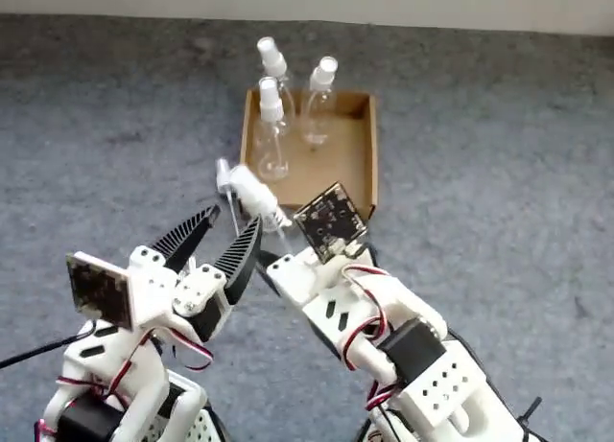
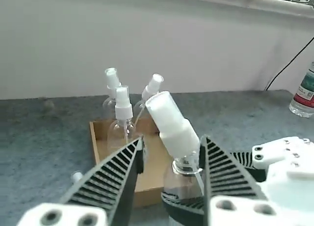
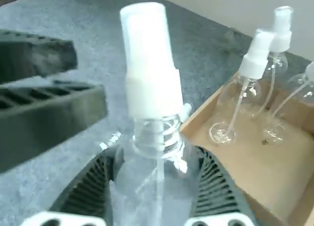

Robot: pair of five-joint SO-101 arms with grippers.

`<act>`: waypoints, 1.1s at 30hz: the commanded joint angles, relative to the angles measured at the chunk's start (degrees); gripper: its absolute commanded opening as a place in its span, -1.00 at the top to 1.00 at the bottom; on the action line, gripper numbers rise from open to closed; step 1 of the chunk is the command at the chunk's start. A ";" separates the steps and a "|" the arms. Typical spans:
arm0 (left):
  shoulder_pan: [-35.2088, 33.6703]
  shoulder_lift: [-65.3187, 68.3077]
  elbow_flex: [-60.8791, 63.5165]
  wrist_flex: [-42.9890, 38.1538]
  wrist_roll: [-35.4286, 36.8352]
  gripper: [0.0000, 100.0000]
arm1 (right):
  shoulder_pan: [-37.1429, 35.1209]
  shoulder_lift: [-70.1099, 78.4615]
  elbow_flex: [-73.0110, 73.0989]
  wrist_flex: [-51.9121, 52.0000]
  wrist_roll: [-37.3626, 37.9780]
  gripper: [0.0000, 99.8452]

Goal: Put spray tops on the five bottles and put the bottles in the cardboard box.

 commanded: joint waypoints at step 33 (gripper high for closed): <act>-4.44 -0.22 8.92 -13.54 -4.84 0.67 | -3.91 -12.79 10.42 -1.80 8.62 0.99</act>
